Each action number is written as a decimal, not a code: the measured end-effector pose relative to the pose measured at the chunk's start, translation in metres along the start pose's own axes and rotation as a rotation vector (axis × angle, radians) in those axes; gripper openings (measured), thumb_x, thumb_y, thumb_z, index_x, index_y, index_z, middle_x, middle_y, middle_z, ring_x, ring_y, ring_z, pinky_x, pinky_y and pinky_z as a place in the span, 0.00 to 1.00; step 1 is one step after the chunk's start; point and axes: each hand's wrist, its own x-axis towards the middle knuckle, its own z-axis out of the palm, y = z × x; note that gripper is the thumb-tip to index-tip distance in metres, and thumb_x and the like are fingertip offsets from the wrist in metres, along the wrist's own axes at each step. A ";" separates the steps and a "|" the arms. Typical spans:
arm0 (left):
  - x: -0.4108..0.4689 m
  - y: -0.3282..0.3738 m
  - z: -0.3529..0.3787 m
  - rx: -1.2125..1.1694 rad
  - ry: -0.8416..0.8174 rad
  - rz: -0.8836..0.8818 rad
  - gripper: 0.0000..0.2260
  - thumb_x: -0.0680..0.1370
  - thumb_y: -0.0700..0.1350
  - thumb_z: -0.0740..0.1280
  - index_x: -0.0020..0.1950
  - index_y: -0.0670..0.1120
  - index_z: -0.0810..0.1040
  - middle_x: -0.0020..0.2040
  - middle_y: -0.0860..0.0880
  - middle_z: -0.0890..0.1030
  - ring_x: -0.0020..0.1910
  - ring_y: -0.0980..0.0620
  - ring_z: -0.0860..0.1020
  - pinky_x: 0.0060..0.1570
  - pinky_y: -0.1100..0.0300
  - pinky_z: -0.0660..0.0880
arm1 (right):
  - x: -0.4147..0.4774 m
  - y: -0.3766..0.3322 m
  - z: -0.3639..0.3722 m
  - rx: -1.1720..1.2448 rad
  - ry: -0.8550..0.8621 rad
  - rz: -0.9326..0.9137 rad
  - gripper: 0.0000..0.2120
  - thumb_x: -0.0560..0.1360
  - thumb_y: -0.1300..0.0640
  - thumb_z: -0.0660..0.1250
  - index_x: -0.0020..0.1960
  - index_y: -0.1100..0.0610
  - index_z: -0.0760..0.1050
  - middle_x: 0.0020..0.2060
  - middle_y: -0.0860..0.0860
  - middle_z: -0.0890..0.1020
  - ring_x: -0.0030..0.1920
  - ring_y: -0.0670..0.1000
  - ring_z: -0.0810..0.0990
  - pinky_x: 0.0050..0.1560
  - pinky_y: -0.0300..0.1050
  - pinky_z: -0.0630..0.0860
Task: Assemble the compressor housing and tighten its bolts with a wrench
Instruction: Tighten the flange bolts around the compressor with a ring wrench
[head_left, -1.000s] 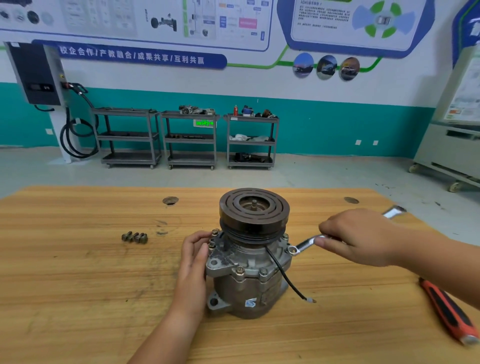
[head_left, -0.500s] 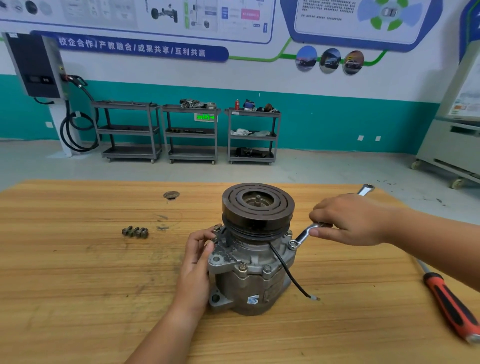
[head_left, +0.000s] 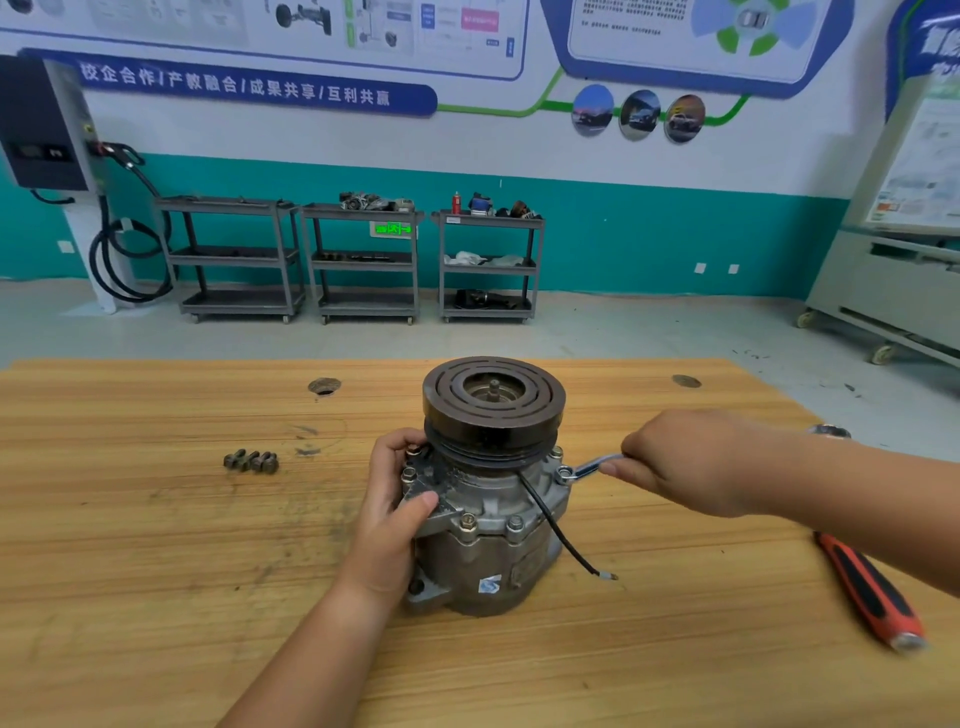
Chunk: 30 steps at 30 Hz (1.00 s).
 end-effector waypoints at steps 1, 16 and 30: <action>-0.002 0.001 0.002 0.015 0.023 0.010 0.20 0.62 0.50 0.68 0.54 0.59 0.75 0.56 0.49 0.77 0.56 0.46 0.75 0.52 0.51 0.74 | -0.001 -0.007 0.001 -0.011 -0.007 0.049 0.25 0.79 0.38 0.43 0.36 0.52 0.67 0.32 0.49 0.72 0.31 0.48 0.69 0.29 0.40 0.64; -0.046 0.023 0.051 0.542 0.227 0.124 0.35 0.58 0.59 0.70 0.60 0.69 0.58 0.64 0.49 0.67 0.64 0.52 0.69 0.64 0.55 0.69 | 0.029 -0.025 0.014 0.227 0.164 0.229 0.12 0.82 0.46 0.49 0.46 0.53 0.63 0.35 0.48 0.73 0.33 0.46 0.71 0.29 0.40 0.65; -0.017 0.010 -0.009 0.293 0.016 0.081 0.40 0.62 0.69 0.66 0.68 0.52 0.60 0.66 0.49 0.71 0.65 0.59 0.71 0.60 0.65 0.71 | 0.019 0.027 0.018 0.054 0.285 -0.231 0.26 0.74 0.37 0.38 0.52 0.48 0.70 0.43 0.42 0.67 0.43 0.44 0.62 0.44 0.39 0.55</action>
